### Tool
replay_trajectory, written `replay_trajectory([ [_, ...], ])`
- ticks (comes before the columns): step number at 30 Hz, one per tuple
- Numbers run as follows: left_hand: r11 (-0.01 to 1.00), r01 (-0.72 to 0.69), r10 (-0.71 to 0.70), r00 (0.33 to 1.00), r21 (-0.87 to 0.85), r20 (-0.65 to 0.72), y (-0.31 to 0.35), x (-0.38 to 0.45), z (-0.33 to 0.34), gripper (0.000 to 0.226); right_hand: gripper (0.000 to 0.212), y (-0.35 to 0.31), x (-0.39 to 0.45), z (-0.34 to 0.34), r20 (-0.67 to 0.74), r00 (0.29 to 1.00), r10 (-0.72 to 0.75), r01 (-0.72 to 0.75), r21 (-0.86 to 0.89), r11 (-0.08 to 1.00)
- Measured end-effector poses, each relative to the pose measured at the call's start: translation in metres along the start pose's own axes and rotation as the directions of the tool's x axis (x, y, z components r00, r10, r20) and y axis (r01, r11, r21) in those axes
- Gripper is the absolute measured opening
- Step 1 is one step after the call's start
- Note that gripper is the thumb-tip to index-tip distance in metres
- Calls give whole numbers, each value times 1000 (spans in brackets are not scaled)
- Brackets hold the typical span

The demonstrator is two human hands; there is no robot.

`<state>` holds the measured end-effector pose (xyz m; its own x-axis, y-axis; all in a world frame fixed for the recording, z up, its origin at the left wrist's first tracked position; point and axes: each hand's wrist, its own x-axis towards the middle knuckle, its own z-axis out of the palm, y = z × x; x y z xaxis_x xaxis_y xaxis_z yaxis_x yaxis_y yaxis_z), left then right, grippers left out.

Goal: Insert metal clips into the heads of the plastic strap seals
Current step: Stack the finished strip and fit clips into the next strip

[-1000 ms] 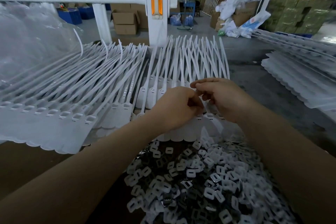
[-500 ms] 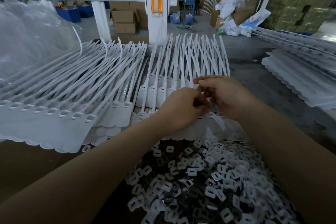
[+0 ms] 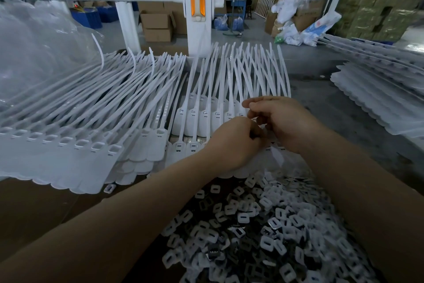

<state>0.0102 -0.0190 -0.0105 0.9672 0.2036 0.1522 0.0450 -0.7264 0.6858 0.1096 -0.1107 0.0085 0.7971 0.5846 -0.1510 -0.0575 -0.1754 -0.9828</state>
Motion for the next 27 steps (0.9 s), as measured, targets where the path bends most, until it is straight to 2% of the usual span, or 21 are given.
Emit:
replay_trajectory([
  [5, 991, -93, 101, 992, 93, -80, 2, -3, -3, 15, 21, 0, 0, -1, 6, 1000, -6, 6, -7, 1000],
  [12, 887, -315, 337, 941, 338, -7, 1, -8, -6, 24, 20, 0, 0, -2, 2, 1000, -25, 25, -30, 999],
  [14, 871, -332, 350, 937, 363, 17, 1, -8, -8, 25, 21, -1, -1, -3, 5, 1000, -27, 27, -28, 999],
  [17, 922, -288, 295, 955, 258, 15, -1, -9, -17, 25, 21, -2, -1, -4, 16, 1000, -18, 18, -9, 1000],
  [19, 926, -304, 293, 953, 222, 80, -5, -12, -25, 27, 21, -2, -1, -4, 13, 1000, -18, 18, -13, 1000],
  [23, 842, -396, 331, 915, 367, 229, -7, -17, -30, 35, 20, -1, 1, -4, -4, 999, -40, 39, -79, 996],
  [25, 796, -414, 333, 909, 442, 252, -5, -17, -28, 36, 20, -1, 1, -4, 0, 999, -36, 36, -66, 997],
  [27, 797, -410, 325, 910, 444, 257, -1, -17, -26, 36, 20, -1, 1, -5, 5, 999, -32, 32, -58, 998],
])
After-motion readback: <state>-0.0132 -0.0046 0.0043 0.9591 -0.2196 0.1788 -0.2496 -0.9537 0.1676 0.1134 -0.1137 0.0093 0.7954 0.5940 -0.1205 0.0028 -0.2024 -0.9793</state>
